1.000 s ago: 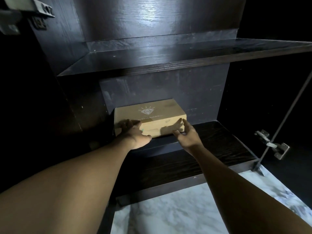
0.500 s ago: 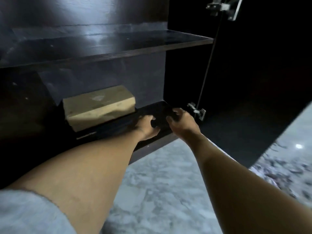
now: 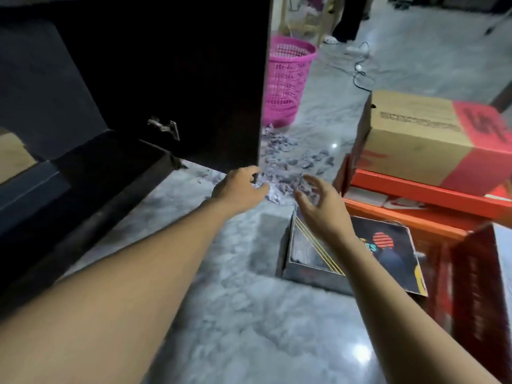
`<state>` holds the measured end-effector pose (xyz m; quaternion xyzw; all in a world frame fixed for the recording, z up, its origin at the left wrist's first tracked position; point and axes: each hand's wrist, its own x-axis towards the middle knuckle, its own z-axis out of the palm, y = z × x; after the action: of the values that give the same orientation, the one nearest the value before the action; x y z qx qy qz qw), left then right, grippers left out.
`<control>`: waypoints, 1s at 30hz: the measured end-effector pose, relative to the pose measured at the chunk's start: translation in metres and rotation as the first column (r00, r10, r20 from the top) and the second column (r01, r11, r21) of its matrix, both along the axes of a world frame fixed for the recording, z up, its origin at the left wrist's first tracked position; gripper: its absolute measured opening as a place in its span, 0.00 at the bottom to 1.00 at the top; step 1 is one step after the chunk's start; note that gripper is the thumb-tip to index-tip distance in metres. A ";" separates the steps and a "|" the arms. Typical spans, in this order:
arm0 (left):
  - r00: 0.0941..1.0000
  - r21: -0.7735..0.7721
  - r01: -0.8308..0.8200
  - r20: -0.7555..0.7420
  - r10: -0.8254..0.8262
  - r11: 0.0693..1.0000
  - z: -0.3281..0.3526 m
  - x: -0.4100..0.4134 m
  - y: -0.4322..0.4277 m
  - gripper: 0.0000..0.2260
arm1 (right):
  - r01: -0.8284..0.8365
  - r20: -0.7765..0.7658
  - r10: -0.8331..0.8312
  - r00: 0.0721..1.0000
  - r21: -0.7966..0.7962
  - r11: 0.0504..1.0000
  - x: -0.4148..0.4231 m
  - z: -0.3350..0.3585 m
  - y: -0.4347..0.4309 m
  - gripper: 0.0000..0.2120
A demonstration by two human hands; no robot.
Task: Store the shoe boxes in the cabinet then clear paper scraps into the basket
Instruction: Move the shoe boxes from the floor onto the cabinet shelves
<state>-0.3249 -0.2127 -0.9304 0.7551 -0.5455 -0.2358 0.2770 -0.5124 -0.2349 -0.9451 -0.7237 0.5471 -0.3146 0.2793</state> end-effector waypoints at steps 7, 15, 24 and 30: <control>0.989 0.135 0.069 -0.137 -0.050 0.988 -0.064 -0.099 -0.004 0.31 | 0.234 -0.126 -0.216 0.968 0.150 0.961 -0.083 -0.056 0.006 0.30; 0.990 0.258 0.050 -0.141 -0.013 0.965 -0.137 -0.126 0.008 0.35 | 0.500 -0.452 -0.363 0.815 0.231 0.835 -0.164 -0.105 0.014 0.38; 0.959 0.258 0.012 -0.275 0.061 0.966 -0.162 -0.114 0.025 0.29 | 0.627 -0.497 -0.458 0.737 0.251 0.738 -0.176 -0.118 0.016 0.49; 0.922 0.159 -0.362 -0.086 0.378 0.918 -0.165 -0.070 0.054 0.20 | 0.405 -0.027 -0.406 0.913 0.147 0.902 -0.156 -0.158 0.056 0.43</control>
<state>-0.3950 -0.1585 -1.0954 0.8474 -0.3579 -0.2596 0.2940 -0.6683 -0.1787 -1.1031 -0.5704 0.7070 -0.3256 0.2623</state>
